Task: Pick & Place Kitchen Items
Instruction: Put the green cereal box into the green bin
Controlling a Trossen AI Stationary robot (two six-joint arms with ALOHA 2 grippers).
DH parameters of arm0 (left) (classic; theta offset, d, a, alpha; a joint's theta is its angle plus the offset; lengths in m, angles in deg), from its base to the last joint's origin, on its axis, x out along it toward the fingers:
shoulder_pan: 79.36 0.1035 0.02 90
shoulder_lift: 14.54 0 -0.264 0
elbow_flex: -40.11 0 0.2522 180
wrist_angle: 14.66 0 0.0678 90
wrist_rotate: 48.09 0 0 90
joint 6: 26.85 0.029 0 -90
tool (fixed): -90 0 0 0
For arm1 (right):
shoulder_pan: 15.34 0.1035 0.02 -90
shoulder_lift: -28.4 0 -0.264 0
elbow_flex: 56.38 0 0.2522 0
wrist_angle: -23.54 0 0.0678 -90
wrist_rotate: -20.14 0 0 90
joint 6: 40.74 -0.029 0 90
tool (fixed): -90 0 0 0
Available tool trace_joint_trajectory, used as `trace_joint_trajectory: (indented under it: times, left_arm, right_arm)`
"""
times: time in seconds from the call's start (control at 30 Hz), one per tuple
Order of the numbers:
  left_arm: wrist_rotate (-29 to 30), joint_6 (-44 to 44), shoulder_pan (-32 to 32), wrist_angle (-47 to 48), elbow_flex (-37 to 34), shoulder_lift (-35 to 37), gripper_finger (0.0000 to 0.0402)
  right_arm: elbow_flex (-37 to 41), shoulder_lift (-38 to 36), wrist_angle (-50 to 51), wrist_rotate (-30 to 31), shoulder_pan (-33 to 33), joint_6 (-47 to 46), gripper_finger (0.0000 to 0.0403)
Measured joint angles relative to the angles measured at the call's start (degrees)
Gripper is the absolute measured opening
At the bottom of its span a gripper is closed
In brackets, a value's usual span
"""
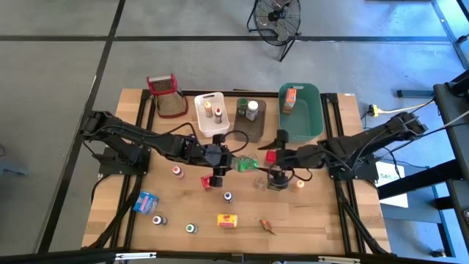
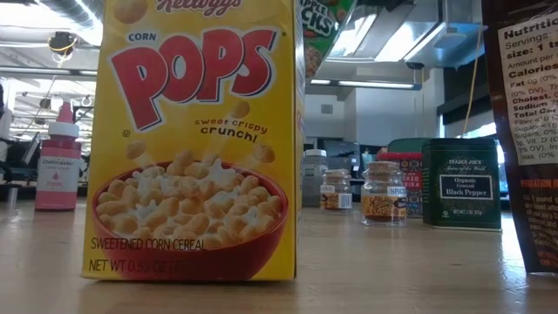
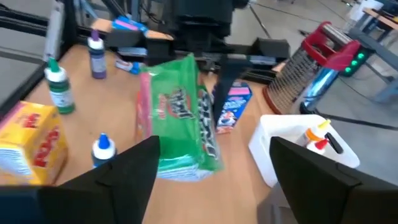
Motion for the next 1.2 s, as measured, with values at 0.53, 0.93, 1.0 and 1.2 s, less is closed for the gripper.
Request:
trace_joint_trajectory:
  times: [0.53, 0.93, 1.0, 1.2]
  left_arm:
    - [2.71, -0.33, 0.07, -1.42, -0.04, -0.04, 0.0173]
    - [2.69, -0.45, 0.07, -1.75, -0.04, -0.04, 0.0173]
    - [2.69, -0.45, 0.07, -1.75, -0.04, -0.04, 0.0173]
    - [2.69, -0.45, 0.07, -1.75, -0.04, -0.05, 0.0173]
  right_arm:
    - [-4.41, 6.00, -0.34, -8.51, -2.35, 11.10, 0.0335]
    - [-4.92, 7.66, -1.25, -8.56, -3.65, 13.88, 0.0335]
    - [-5.41, 7.66, -1.37, -8.54, -3.72, 13.88, 0.0333]
    - [-5.63, 7.64, -1.32, -9.06, -4.33, 13.85, 0.0317]
